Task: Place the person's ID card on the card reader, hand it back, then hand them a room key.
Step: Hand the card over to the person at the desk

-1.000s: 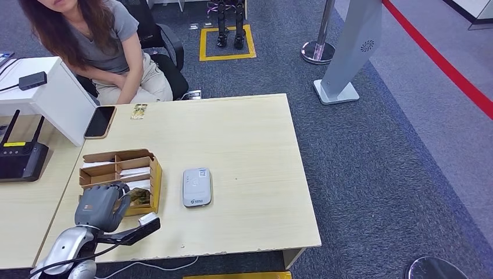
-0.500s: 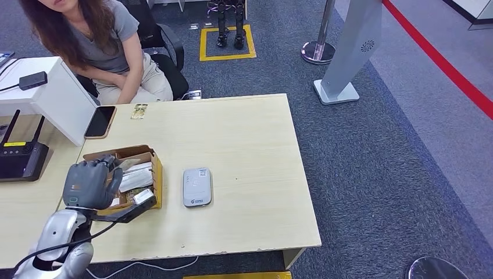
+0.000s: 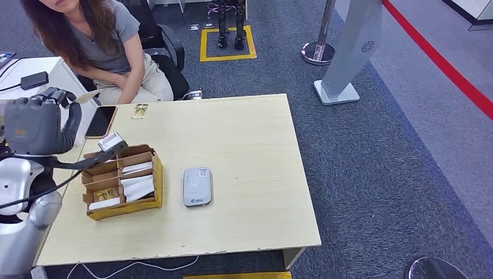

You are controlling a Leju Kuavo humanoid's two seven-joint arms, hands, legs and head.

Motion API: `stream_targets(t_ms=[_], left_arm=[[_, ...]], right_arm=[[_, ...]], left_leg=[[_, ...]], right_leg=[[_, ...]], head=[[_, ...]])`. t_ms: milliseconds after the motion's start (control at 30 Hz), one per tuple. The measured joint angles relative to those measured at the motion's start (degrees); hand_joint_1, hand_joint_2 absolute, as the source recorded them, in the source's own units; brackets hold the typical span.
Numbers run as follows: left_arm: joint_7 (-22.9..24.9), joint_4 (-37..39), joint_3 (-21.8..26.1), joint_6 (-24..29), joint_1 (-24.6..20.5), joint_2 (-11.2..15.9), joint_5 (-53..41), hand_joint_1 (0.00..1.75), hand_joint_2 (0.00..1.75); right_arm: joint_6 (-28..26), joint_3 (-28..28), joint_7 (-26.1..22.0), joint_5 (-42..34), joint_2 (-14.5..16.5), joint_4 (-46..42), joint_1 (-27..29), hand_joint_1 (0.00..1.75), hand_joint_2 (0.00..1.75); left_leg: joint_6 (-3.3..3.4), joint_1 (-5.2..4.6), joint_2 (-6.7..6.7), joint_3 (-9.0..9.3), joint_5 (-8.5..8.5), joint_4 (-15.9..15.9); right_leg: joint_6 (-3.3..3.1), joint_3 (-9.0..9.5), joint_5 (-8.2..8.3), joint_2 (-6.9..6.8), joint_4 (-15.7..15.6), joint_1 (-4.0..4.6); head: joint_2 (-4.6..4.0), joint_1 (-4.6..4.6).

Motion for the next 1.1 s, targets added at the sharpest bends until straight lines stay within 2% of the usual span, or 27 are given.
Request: stream_targets(t_ms=[133, 333, 533, 667, 1100], left_arm=[[-0.5, 13.6, 0.5, 2.4, -9.6, 0.5, -1.7, 1.75, 1.75], [2.4, 33.3, 0.1, 5.7, -19.8, 1.8, -11.0, 1.75, 1.75], [3.7, 50.0, -2.4, 12.5, -26.8, 2.5, -20.2, 1.75, 1.75], [3.6, 54.7, -4.4, 15.8, -28.0, 2.3, -21.6, 1.75, 1.75], [2.9, 57.9, -7.3, 16.4, -29.9, 0.8, -21.7, 1.75, 1.75]], right_arm=[[0.8, 1.5, 1.1, 1.1, 0.0, 0.0, -1.5, 0.00, 0.00], [1.7, 3.4, 2.3, 2.2, 0.0, 0.0, -2.7, 0.00, 0.00], [2.4, 5.2, 2.8, 2.6, 0.1, 0.0, -3.5, 0.00, 0.00], [2.4, 5.9, 2.7, 2.5, 0.2, 0.0, -3.9, 0.00, 0.00], [2.5, 6.5, 2.7, 2.4, 0.6, 0.0, -4.3, 0.00, 0.00]], left_leg=[[-0.04, 0.00, 0.07, 0.01, 0.12, 0.0], [-0.06, 0.01, 0.15, -0.01, 0.16, 0.0], [-0.06, 0.00, 0.16, -0.06, 0.15, 0.0], [-0.06, -0.01, 0.15, -0.07, 0.15, 0.0], [-0.06, 0.00, 0.15, -0.08, 0.16, 0.0]], right_leg=[[-0.03, -0.03, 0.14, 0.07, 0.0, 0.00], [-0.07, -0.10, 0.19, 0.17, 0.0, 0.01], [-0.07, -0.14, 0.19, 0.20, 0.0, 0.01], [-0.07, -0.16, 0.19, 0.18, 0.0, 0.00], [-0.07, -0.16, 0.20, 0.17, 0.0, 0.00]], head=[[0.00, -0.02], [-0.01, 0.02], [-0.01, -0.03], [-0.01, -0.02], [-0.01, -0.02]])
